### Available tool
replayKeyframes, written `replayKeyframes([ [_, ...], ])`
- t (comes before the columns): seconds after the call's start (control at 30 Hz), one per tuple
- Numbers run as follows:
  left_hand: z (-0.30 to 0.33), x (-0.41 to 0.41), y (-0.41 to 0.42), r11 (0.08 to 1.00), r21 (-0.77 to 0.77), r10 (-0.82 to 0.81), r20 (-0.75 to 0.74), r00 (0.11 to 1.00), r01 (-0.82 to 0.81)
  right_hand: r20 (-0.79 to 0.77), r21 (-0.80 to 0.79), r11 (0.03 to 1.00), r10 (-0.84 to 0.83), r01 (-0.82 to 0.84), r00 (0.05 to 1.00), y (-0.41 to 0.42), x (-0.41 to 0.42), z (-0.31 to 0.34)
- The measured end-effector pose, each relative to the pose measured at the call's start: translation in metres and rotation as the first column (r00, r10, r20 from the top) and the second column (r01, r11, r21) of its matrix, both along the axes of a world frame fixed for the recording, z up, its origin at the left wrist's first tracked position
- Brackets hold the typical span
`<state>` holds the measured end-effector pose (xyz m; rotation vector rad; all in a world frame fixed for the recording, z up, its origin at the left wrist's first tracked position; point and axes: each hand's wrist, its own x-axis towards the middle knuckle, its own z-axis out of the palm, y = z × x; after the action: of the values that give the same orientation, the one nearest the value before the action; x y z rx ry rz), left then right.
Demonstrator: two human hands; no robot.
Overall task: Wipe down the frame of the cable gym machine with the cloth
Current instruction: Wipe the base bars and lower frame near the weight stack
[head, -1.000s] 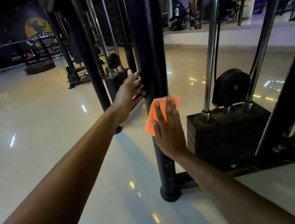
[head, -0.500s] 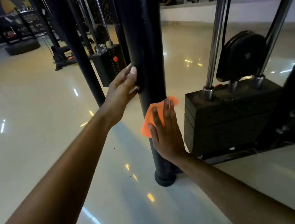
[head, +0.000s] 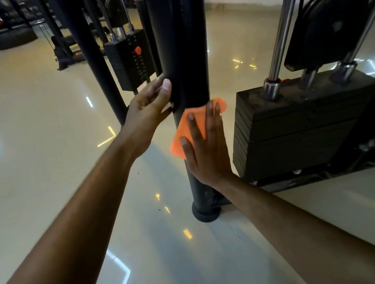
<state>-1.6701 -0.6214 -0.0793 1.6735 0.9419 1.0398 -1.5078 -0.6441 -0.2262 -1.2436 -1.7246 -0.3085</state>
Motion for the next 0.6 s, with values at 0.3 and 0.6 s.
replayKeyframes([
  [0.3,-0.012,0.004,0.006,0.990,-0.132,-0.042,0.039,0.998,0.047,-0.030,-0.050,0.998,-0.031,0.030,0.999,-0.008,-0.005,-0.037],
  [0.6,-0.017,0.013,-0.004,1.000,-0.006,0.013,0.045,0.999,-0.013,-0.075,0.091,0.996,-0.018,0.025,0.997,0.005,-0.002,0.009],
])
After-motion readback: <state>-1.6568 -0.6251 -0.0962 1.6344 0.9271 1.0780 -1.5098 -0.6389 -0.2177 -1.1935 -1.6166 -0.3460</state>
